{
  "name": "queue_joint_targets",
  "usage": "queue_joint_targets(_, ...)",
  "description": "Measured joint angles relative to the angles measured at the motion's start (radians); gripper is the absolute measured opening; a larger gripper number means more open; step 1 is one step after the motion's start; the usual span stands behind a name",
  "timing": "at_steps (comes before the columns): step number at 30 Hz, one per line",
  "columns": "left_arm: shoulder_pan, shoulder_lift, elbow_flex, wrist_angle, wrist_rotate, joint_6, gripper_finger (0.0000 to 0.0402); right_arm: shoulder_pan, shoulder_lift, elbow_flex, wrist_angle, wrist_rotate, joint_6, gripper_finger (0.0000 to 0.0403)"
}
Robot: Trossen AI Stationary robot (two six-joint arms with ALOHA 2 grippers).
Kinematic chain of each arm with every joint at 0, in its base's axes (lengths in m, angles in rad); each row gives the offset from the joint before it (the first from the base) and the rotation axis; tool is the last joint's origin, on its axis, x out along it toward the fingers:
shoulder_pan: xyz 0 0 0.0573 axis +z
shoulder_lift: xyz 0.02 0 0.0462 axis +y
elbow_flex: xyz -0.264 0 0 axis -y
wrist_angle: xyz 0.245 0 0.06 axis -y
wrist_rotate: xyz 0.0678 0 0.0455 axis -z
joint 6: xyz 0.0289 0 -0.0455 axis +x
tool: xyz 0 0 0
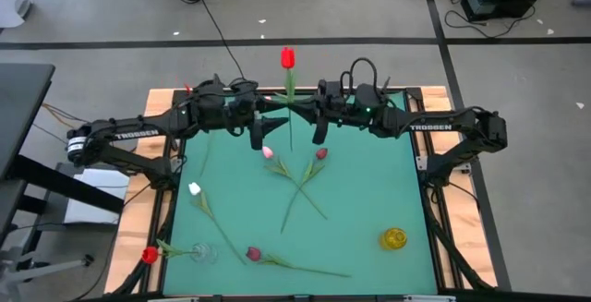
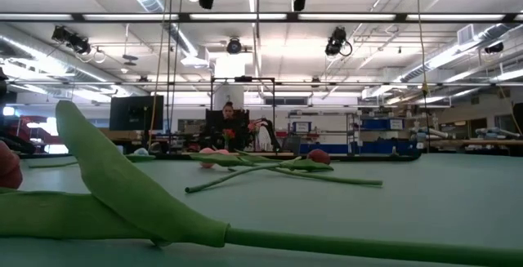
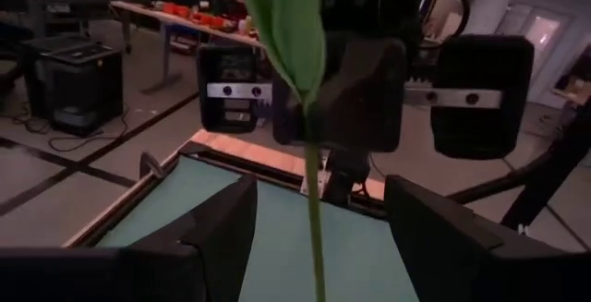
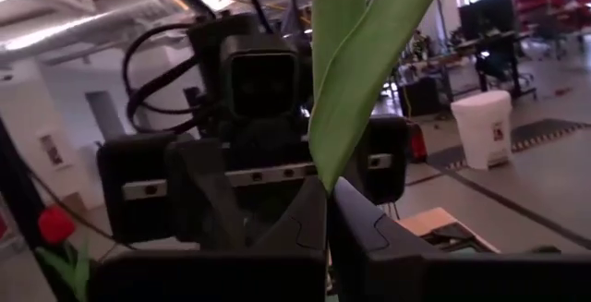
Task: Sort flowers into vase by color
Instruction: Put the red tulip into the white transparent vase
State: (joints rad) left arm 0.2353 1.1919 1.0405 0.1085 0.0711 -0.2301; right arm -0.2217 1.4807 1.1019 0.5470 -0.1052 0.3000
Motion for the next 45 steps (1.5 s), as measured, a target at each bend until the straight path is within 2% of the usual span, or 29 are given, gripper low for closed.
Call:
queue_joint_targets(4, 0.001, 0.031, 0.000, 0.008, 0.036, 0.013, 0.0238, 0.004, 0.000, 0.000, 0.009, -0.022, -0.034, 0.0008)
queue_joint_targets(8, 0.000, 0.064, 0.000, 0.072, 0.076, 0.008, 0.0206, 0.004, 0.000, 0.000, 0.037, -0.034, -0.034, 0.0008)
queue_joint_targets(15, 0.001, 0.072, 0.000, 0.107, 0.075, 0.015, 0.0108, 0.004, 0.000, 0.000, 0.036, -0.065, -0.014, 0.0009)
queue_joint_targets(20, 0.000, 0.072, 0.000, 0.106, 0.082, 0.041, 0.0020, 0.006, -0.001, 0.000, 0.035, -0.082, -0.014, 0.0009)
queue_joint_targets(21, 0.001, 0.072, 0.000, 0.106, 0.097, 0.040, 0.0013, 0.007, -0.003, 0.000, 0.032, -0.085, -0.016, 0.0011)
queue_joint_targets(26, -0.008, 0.070, 0.000, 0.099, 0.136, 0.073, 0.0007, 0.006, -0.033, 0.000, -0.006, -0.069, -0.030, 0.0058)
queue_joint_targets(32, -0.029, 0.009, 0.000, 0.027, 0.129, 0.181, 0.0004, -0.014, -0.158, 0.000, -0.220, -0.086, -0.098, 0.0127)
queue_joint_targets(41, -0.024, -0.116, 0.000, -0.101, 0.115, 0.249, 0.0004, 0.010, -0.402, 0.000, -0.548, -0.087, -0.186, 0.0133)
queue_joint_targets(45, -0.025, -0.175, 0.000, -0.160, 0.093, 0.280, 0.0004, 0.044, -0.474, 0.000, -0.604, -0.027, -0.187, 0.0135)
